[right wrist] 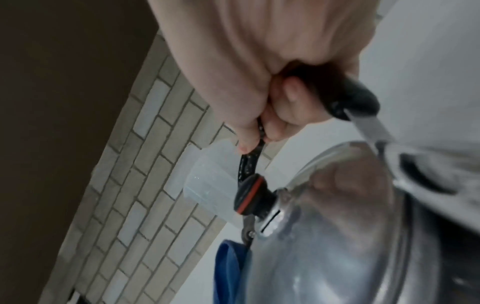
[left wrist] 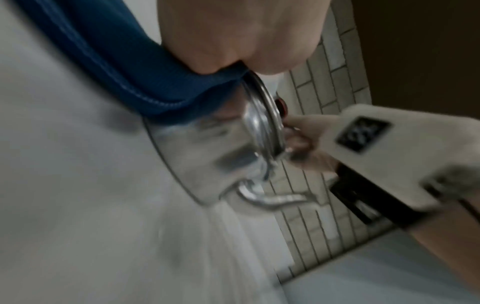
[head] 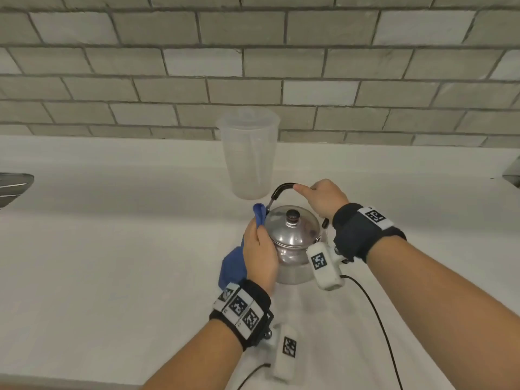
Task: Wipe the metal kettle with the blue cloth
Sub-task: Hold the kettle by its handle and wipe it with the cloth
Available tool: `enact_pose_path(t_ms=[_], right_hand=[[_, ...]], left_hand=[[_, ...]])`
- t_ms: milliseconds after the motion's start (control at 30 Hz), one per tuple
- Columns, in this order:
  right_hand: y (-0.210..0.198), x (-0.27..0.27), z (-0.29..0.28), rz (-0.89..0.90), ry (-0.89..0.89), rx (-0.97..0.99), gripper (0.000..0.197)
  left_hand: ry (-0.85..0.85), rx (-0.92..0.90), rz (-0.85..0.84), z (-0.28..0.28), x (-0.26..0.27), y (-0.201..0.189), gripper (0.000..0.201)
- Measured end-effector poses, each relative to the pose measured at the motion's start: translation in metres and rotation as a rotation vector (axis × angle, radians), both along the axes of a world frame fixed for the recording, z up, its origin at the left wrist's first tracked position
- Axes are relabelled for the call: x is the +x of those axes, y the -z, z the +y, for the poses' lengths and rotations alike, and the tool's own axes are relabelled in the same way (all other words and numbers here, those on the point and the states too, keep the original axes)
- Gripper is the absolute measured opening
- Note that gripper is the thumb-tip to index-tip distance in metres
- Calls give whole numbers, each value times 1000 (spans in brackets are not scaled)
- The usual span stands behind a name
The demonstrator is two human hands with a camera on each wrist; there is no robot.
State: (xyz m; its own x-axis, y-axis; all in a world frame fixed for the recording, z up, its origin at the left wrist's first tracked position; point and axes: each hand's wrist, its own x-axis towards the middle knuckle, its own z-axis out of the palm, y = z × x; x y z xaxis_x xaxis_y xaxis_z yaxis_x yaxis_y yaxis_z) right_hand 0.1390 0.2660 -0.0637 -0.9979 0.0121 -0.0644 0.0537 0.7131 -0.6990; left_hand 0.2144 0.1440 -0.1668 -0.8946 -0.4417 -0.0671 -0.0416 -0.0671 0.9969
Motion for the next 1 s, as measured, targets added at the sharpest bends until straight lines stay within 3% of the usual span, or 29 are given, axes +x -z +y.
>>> enact_pose_path(t_ms=[133, 333, 400, 467, 500, 600, 700, 833, 1000], right_hand=[[11, 0, 5, -42, 84, -196, 46], [15, 9, 2, -147, 200, -527, 43], [10, 16, 5, -140, 147, -659, 35], [2, 21, 12, -98, -41, -674, 36], [-2, 22, 17, -42, -186, -575, 39], [-9, 17, 31, 92, -560, 26, 48], [-12, 12, 22, 307, -602, 469, 37], [-16, 10, 16, 449, -672, 621, 37], [-13, 14, 17, 412, -624, 737, 30]], left_hand=[[-7, -98, 185, 24, 31, 14, 50], [36, -88, 107, 39, 32, 10, 64], [79, -97, 153, 25, 21, 17, 62], [135, -99, 195, 6, 11, 26, 67], [175, -86, 210, -1, 7, 29, 71], [279, -79, 215, -16, -2, 20, 65], [292, -180, 265, -22, -4, 10, 56], [323, -500, 343, -14, 6, 9, 47], [374, -439, 335, -15, 23, 24, 53]])
